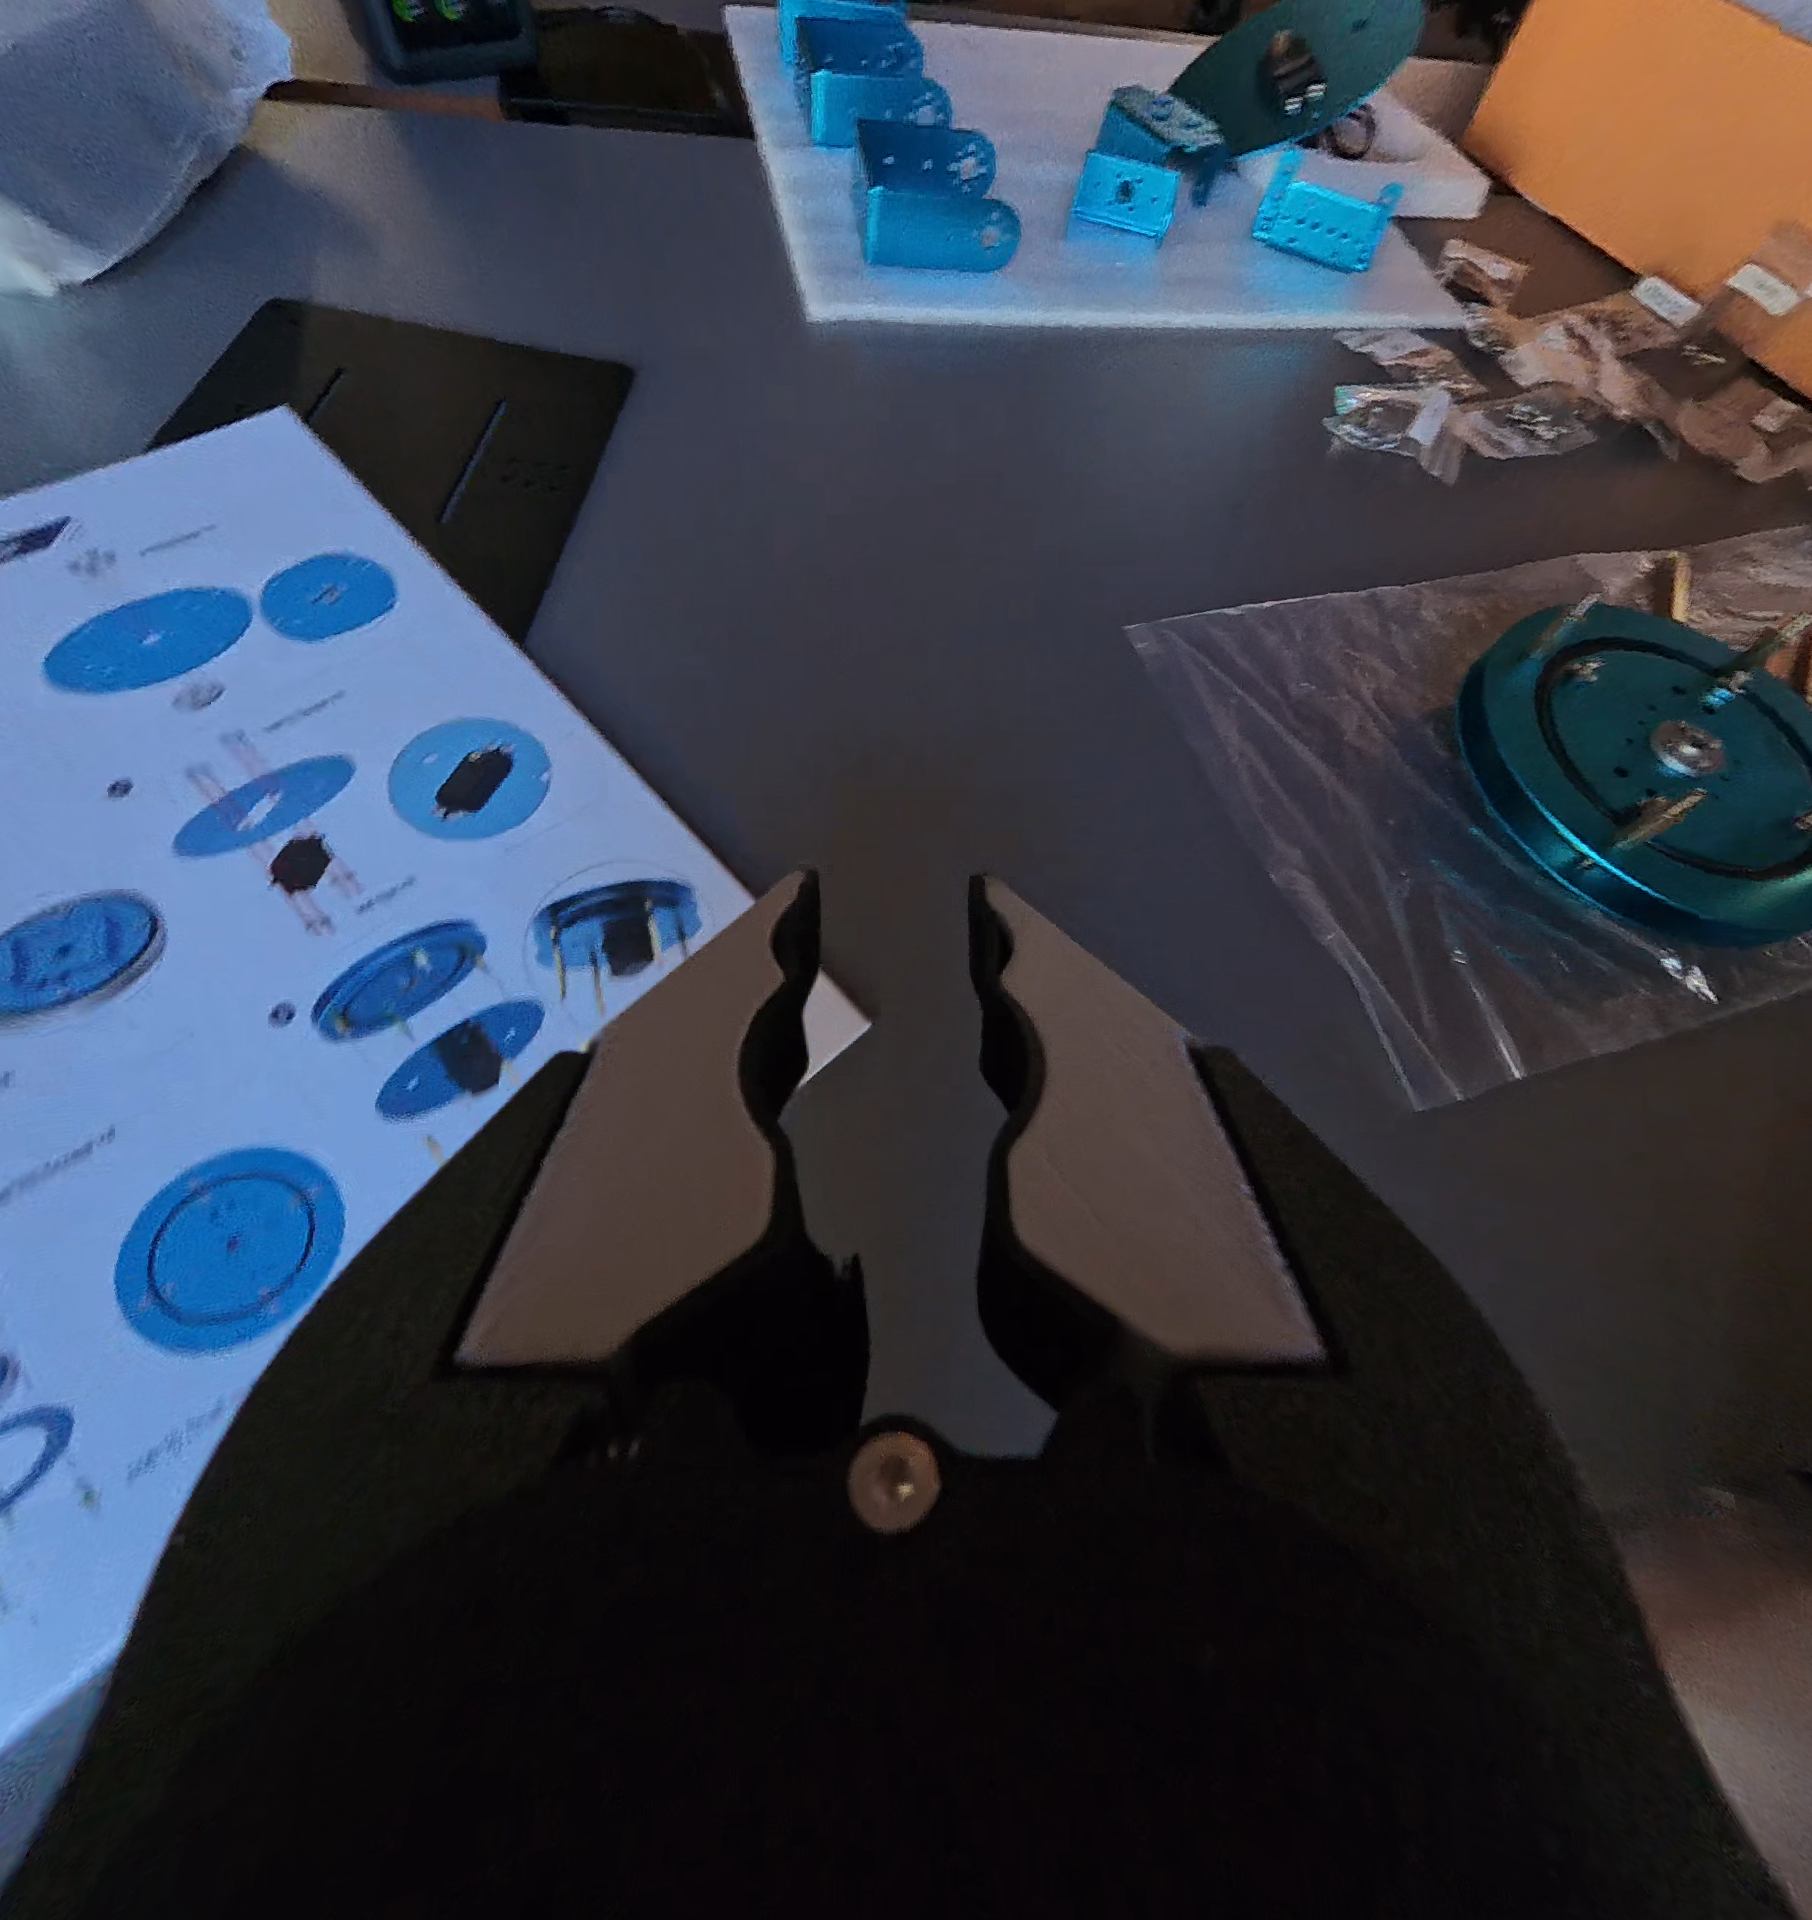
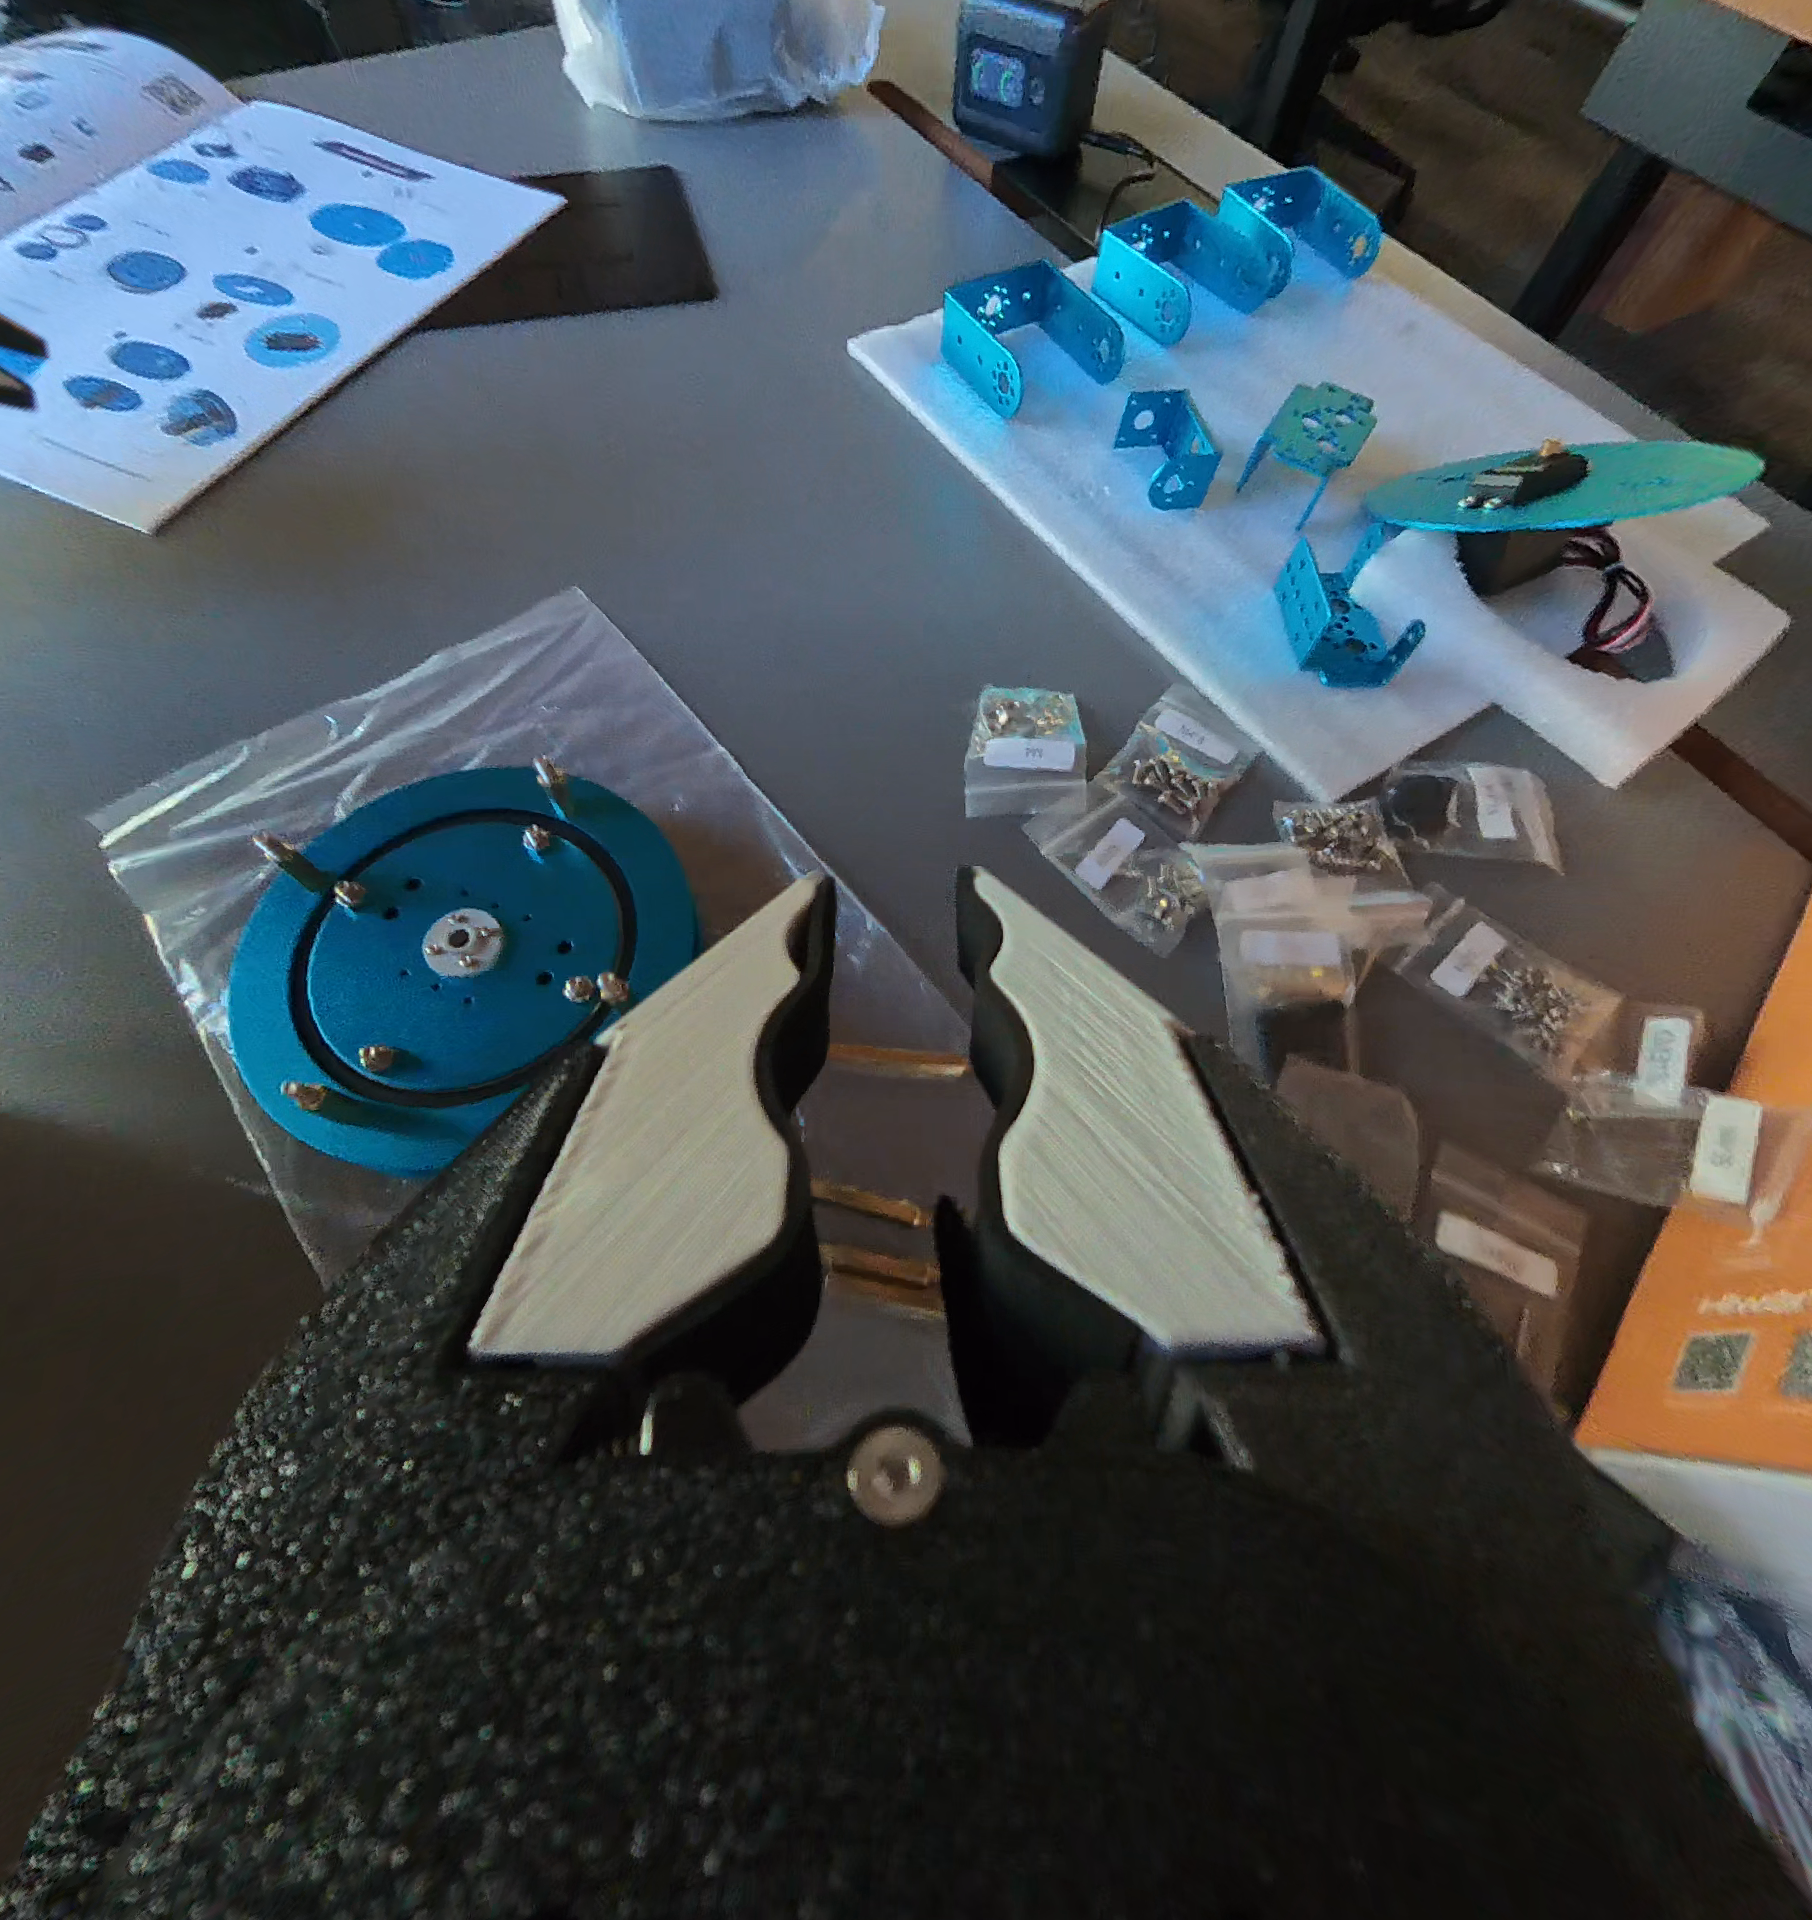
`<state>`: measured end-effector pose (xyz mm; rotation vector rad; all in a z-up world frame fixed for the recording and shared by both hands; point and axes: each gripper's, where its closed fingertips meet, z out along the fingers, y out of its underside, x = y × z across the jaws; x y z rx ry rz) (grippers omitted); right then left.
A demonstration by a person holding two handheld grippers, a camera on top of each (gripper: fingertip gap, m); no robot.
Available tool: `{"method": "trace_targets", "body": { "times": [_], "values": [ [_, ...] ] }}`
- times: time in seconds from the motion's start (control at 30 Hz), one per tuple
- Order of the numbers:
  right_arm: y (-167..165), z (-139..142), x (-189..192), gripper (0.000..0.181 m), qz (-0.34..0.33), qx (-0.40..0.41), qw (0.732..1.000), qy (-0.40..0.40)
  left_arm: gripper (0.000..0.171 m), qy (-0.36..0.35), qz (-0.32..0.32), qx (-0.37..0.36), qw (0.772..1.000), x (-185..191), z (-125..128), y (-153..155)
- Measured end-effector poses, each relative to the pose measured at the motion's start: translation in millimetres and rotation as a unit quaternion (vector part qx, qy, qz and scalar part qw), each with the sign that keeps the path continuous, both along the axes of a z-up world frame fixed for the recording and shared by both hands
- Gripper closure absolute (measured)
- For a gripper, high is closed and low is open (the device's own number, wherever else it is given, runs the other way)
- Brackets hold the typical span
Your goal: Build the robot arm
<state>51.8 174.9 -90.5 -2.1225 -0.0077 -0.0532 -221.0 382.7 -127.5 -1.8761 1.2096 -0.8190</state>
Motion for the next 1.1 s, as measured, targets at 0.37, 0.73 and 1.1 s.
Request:
{"method": "trace_targets", "body": {
  "times": [0.37, 0.73, 1.1],
  "values": [
    [32, 1, -21, 0.160, 0.043, 0.080, 0.990, 0.110, 0.144, 0.041, 0.191, -0.045, 0.980, -96, -26, 26],
    [34, 13, 11, 0.161, -0.033, 0.127, 0.987, 0.088, 0.144, 0.055, 0.172, -0.036, 0.983, -90, -27, 52],
    [32, 0, 17, 0.160, -0.042, 0.119, 0.982, 0.141, 0.144, 0.054, 0.166, -0.043, 0.984, -75, -25, 43]
  ]
}}
